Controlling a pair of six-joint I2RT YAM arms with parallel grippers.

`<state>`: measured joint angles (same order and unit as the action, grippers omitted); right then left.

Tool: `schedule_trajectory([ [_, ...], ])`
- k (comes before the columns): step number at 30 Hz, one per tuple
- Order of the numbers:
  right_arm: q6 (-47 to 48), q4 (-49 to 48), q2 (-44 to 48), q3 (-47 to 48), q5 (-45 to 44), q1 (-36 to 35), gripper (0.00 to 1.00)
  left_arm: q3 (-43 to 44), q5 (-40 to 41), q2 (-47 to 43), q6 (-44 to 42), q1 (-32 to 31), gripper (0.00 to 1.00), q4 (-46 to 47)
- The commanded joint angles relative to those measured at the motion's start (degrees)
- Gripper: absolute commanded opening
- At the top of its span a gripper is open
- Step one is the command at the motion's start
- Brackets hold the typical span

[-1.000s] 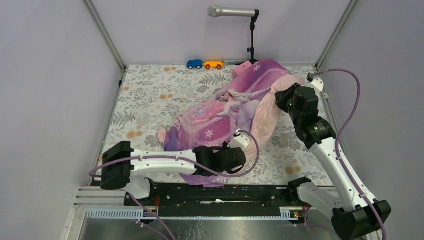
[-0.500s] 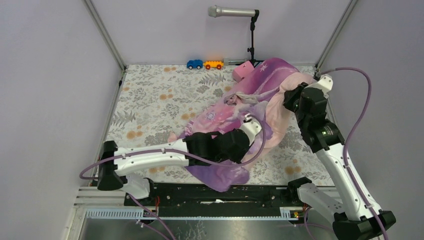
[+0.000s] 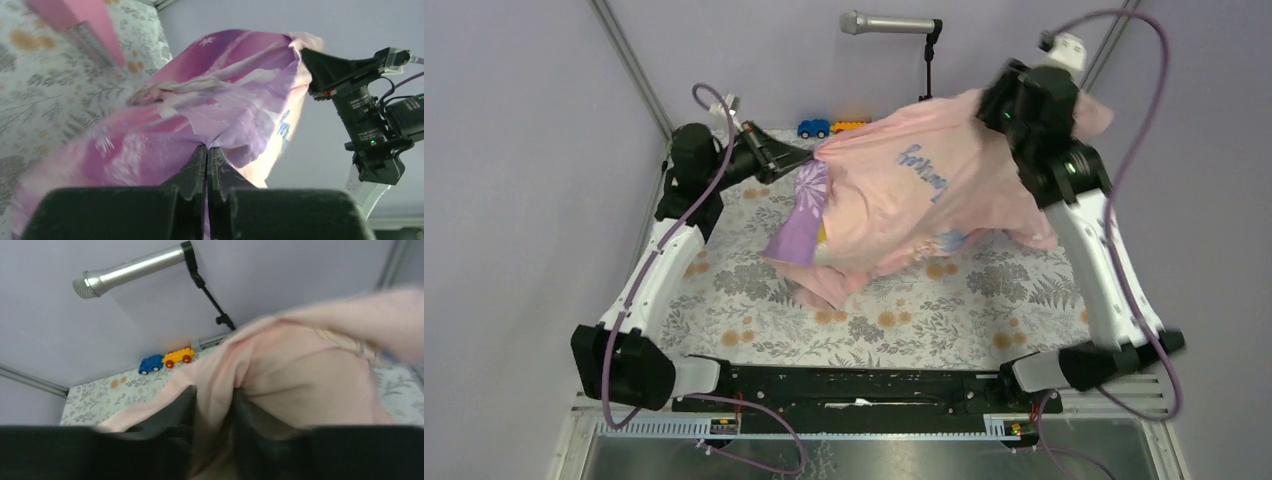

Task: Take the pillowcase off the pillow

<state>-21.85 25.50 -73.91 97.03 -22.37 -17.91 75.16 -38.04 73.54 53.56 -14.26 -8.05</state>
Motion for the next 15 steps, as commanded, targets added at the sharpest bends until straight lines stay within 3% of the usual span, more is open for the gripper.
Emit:
schedule_trajectory([
  [1,3.3,7.9,-19.7,16.7,3.2,0.1,0.69,-17.0,-14.1,4.3,26.1,12.2,0.00,28.9],
  [2,3.6,12.7,-24.3,21.9,5.5,0.2,0.88,-19.2,-13.8,5.5,26.0,13.8,0.06,28.7],
  [3,3.7,17.0,-29.3,26.6,7.8,0.2,0.98,-20.6,-12.4,6.2,24.1,14.7,0.20,26.5],
  [6,4.4,25.3,-35.1,33.9,13.6,0.0,1.00,-20.5,-5.2,4.5,13.8,15.7,0.61,14.9],
  [8,5.7,24.2,-34.6,31.2,16.4,-0.1,1.00,-17.9,1.3,2.0,7.4,15.7,0.77,6.6],
  [11,6.9,19.8,-30.7,23.1,20.9,-0.4,1.00,-13.5,11.1,-1.6,0.3,15.7,0.82,-1.7],
  [15,6.1,5.7,-20.4,5.1,27.2,-0.9,1.00,-13.0,16.6,-4.9,-3.8,15.7,0.88,-4.4],
])
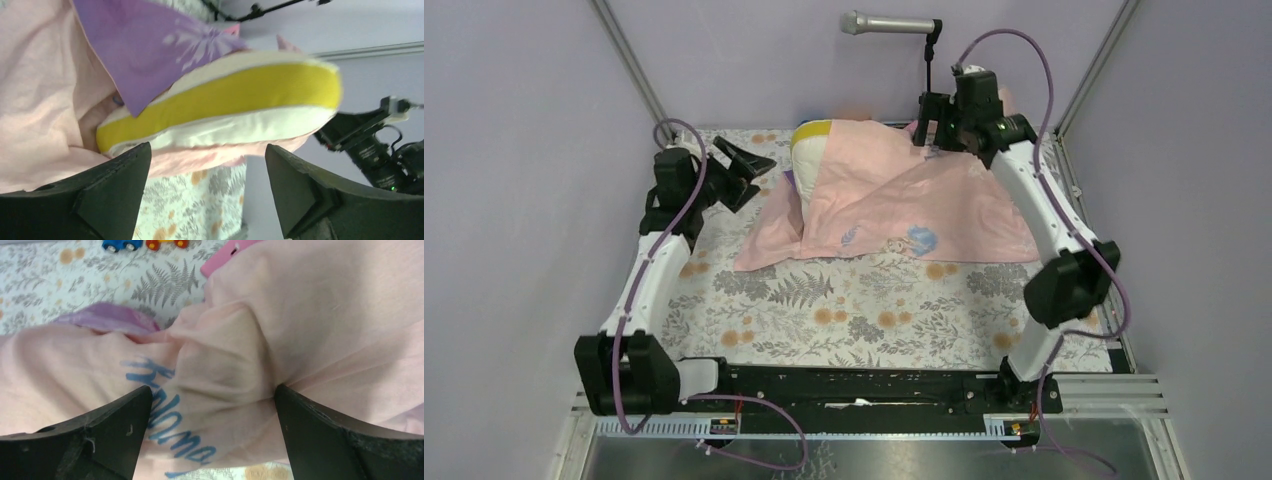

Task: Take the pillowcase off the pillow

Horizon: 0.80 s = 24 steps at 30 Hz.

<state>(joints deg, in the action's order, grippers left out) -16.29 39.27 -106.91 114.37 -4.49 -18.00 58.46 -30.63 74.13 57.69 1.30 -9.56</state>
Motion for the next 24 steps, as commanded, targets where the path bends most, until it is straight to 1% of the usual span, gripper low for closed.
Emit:
schedule_trajectory([
  [1,-0.2,-11.7,15.8,-17.0,9.5,-0.8,1.00,3.3,9.6,-6.1,-8.5,0.1,0.88,-3.0],
  [2,-0.7,-15.3,18.8,-21.2,9.7,-0.9,1.00,2.8,9.8,-6.7,-8.9,0.1,0.88,-2.9],
  [4,-1.5,-19.2,23.0,-26.9,8.9,-1.0,1.00,1.6,10.7,-7.5,-9.7,0.0,0.88,-2.8],
  [6,-1.6,-20.3,25.1,-28.8,8.2,-0.9,1.00,0.0,11.1,-8.1,-10.2,-0.4,0.88,-1.8],
  [9,-1.2,-21.2,26.7,-30.5,7.3,-0.9,1.00,-2.9,8.8,-7.6,-9.8,-1.1,0.88,1.7],
  [10,-1.1,-21.2,26.9,-30.8,7.1,-0.9,1.00,-3.9,7.1,-7.3,-9.3,-1.1,0.88,3.5],
  [13,-0.9,-21.2,26.4,-30.8,7.2,-0.9,1.00,-7.0,2.6,-5.8,-8.4,-6.1,0.88,10.7],
  [16,-0.9,-21.3,26.0,-30.6,7.5,-0.9,1.00,-7.0,5.2,-4.4,-10.8,-12.1,0.88,12.7],
  [18,-0.3,-21.5,26.4,-30.1,7.9,-0.9,1.00,-7.3,7.5,-3.7,-11.2,-14.6,0.88,12.8],
  [24,1.3,-21.9,28.7,-27.0,8.2,-0.9,1.00,-11.2,8.4,-1.8,-9.4,-15.5,0.89,20.4],
])
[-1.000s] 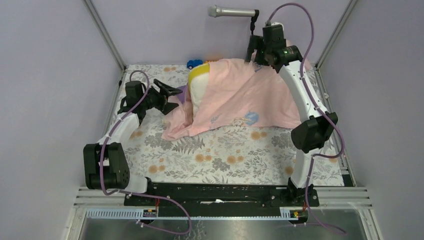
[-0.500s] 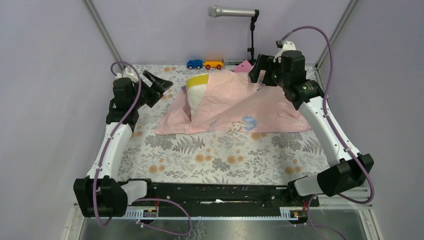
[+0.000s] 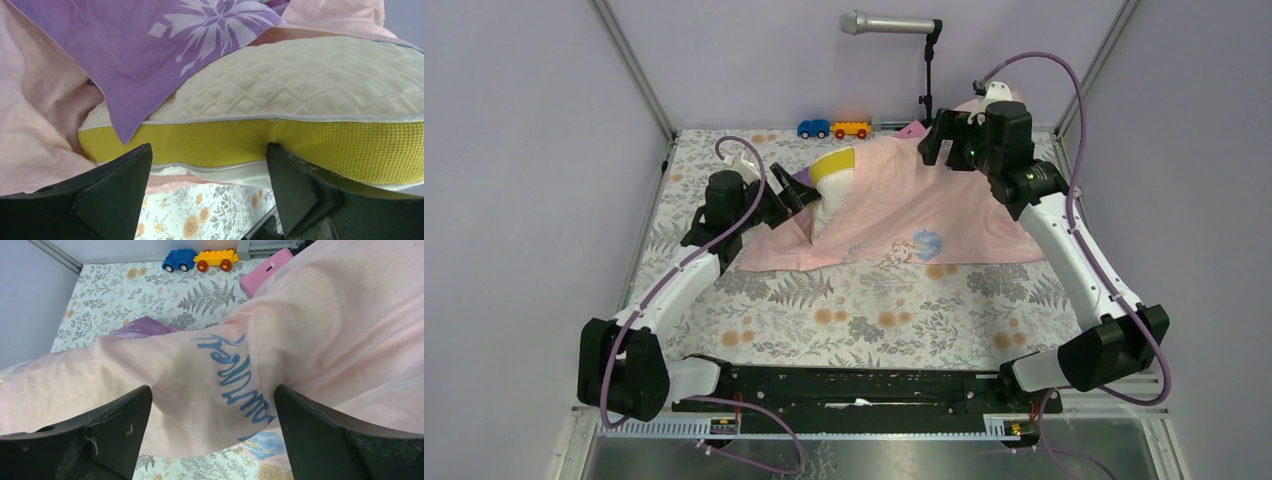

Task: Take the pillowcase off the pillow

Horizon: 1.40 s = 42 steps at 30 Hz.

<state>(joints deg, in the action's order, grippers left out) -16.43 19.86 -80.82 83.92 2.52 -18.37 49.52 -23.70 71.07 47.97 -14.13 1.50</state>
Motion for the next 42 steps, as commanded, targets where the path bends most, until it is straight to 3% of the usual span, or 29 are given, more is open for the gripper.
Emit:
schedule_trajectory([
  [1,1.1,-2.5,2.8,3.7,1.5,-0.5,0.99,-2.8,0.9,2.1,1.5,-0.1,0.89,11.3],
  [7,1.3,-5.3,7.7,0.9,6.4,-0.5,1.00,-4.2,0.9,7.0,7.0,-2.5,0.88,19.3],
  [13,-0.7,-11.7,14.0,-4.7,11.6,-0.5,1.00,2.3,12.0,10.7,3.7,-3.5,0.89,2.5],
  [18,-5.2,-15.9,15.0,-11.3,11.9,-0.5,1.00,2.2,17.2,11.1,5.7,-3.5,0.89,-0.9],
  [22,-10.3,-18.9,12.0,-18.3,15.1,-0.6,1.00,2.9,22.9,6.9,4.1,-3.5,0.89,-6.2],
  [27,-13.3,-24.1,6.3,-24.6,15.6,-1.6,1.00,-4.4,34.7,-4.7,7.3,-3.5,0.96,-5.4],
  [32,-10.7,-23.5,-0.7,-24.5,11.2,-4.8,1.00,-8.3,29.2,-7.6,4.6,-3.4,0.96,0.3],
  [36,-9.7,-22.2,-7.0,-23.0,7.9,-6.1,1.00,-5.4,20.2,-2.2,0.4,-3.5,0.95,-1.1],
  [42,-8.3,-18.7,-13.2,-18.8,3.9,-7.4,1.00,-3.4,15.9,5.6,-0.8,-3.6,0.94,-2.0],
])
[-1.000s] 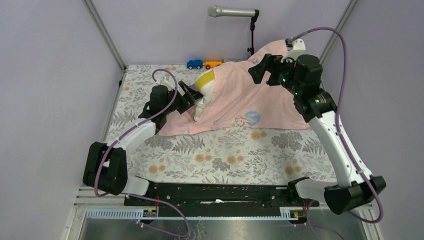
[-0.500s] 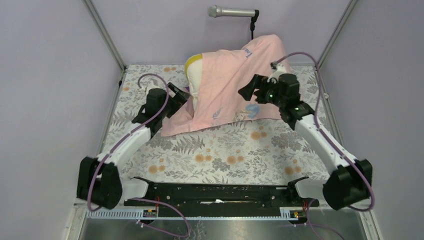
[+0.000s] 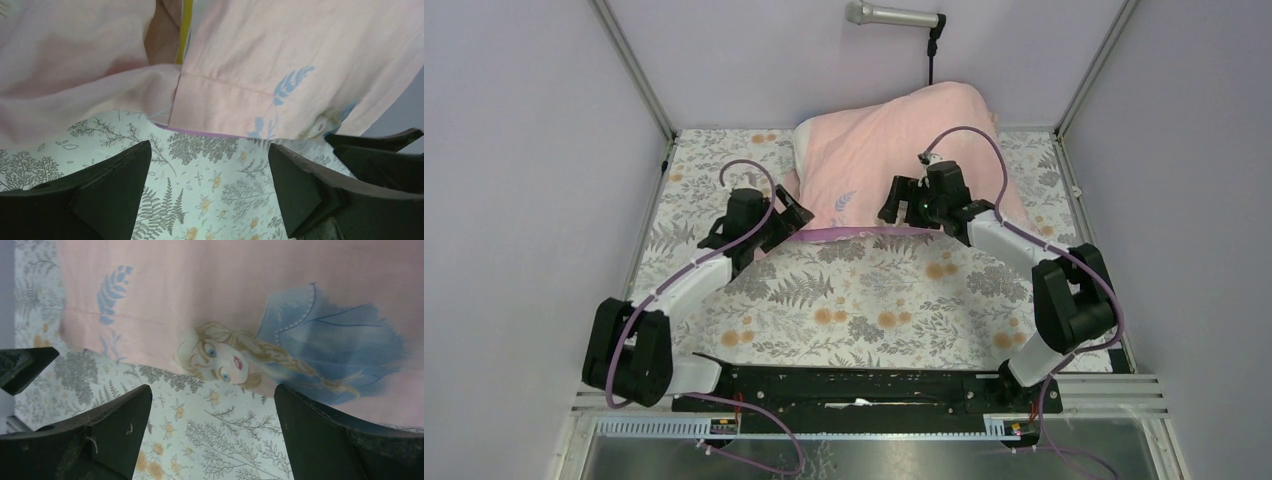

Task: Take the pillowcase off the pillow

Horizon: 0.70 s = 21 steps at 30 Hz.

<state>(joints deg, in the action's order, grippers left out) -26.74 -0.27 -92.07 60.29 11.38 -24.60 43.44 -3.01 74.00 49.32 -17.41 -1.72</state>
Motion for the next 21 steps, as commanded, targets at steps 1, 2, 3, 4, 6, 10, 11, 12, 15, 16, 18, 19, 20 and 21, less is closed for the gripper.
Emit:
schedule_trajectory([
  [1,2.6,2.4,-2.4,5.6,-6.3,-1.7,1.00,2.6,-5.3,3.7,-2.1,-0.5,0.94,1.4],
  [2,3.2,3.1,-2.8,6.3,-7.8,-2.1,1.00,2.6,-5.6,4.7,-2.1,-0.8,0.93,1.4],
  [3,3.7,3.7,-3.0,6.9,-9.4,-2.6,1.00,2.7,-5.6,5.5,-2.1,-1.0,0.92,1.5],
  [4,4.3,4.2,-3.3,7.4,-10.7,-3.2,1.00,2.8,-5.5,6.2,-2.1,-1.3,0.92,1.5],
  [6,4.8,5.0,-4.1,8.3,-15.8,-4.0,1.00,2.5,-4.7,6.7,-2.1,-1.8,0.92,1.5],
  [10,5.1,5.6,-7.4,9.6,-24.4,-4.8,1.00,1.3,-4.1,5.0,-2.1,-1.9,0.92,3.7],
  [11,5.4,6.2,-8.5,10.2,-25.7,-4.7,1.00,1.0,-3.9,4.2,-2.2,-1.9,0.92,4.0],
  [12,5.6,6.8,-9.9,11.2,-27.0,-4.7,1.00,0.7,-3.7,3.2,-2.3,-1.9,0.92,4.1],
  [15,6.8,9.8,-13.1,13.7,-29.3,-4.8,0.90,-0.6,-1.5,-0.5,-2.9,-1.9,0.92,4.6],
  [16,7.1,10.3,-13.3,14.0,-29.4,-4.8,0.76,-1.1,-0.8,-1.7,-2.9,-1.9,0.92,4.7],
  [18,7.6,10.3,-12.5,13.2,-29.1,-4.8,0.42,-2.0,0.5,-4.3,-2.8,-1.9,0.93,4.7],
  [19,7.5,9.8,-11.6,12.2,-29.0,-4.7,0.21,-2.4,1.0,-5.3,-2.7,-1.9,0.93,4.7],
  [20,7.3,9.2,-10.3,10.9,-29.1,-4.7,0.05,-2.9,1.5,-6.4,-2.5,-1.9,0.93,4.8],
  [21,7.0,8.7,-8.7,9.5,-29.4,-4.8,0.00,-3.3,2.0,-7.5,-2.2,-1.9,0.93,4.8],
])
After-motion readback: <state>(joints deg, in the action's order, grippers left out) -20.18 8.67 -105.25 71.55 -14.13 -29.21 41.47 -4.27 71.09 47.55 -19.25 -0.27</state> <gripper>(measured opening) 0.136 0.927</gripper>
